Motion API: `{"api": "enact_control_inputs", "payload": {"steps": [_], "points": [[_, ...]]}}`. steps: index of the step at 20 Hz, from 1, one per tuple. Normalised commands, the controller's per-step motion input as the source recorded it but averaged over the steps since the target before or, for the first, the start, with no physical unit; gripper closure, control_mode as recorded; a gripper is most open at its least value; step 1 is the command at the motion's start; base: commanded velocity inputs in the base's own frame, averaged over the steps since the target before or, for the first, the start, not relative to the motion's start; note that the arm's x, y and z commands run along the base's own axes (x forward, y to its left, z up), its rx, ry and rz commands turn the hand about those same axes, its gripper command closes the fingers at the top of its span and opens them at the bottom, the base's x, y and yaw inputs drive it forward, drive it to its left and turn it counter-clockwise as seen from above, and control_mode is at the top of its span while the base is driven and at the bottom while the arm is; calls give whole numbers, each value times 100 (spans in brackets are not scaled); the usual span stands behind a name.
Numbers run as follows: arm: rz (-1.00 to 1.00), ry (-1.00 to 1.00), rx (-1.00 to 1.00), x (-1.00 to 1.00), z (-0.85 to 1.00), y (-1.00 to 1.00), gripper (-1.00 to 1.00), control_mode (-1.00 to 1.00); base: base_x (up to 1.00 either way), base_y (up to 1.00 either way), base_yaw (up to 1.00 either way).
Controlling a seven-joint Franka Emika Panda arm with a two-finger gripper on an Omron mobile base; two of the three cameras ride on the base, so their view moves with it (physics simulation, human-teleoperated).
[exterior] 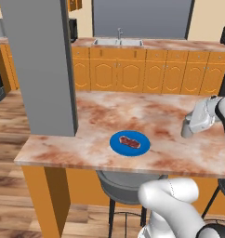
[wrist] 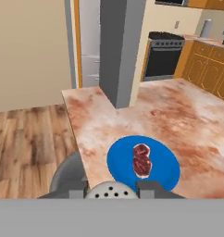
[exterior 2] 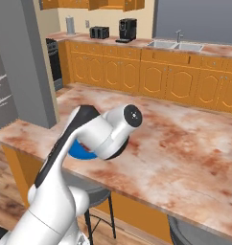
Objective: Retrieve the shaker from the cabinet and place it next the steak on a plate on the dining table.
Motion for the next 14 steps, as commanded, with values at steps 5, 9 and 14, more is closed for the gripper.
{"api": "enact_control_inputs", "payload": {"steps": [5, 9, 14], "points": [[-6, 9, 10, 5, -25, 0, 100, -100, 0, 0, 0], [-3, 0, 8, 16, -17, 0, 100, -100, 0, 0, 0], [-1, 0, 4, 23, -5, 0, 100, -100, 0, 0, 0]]}}
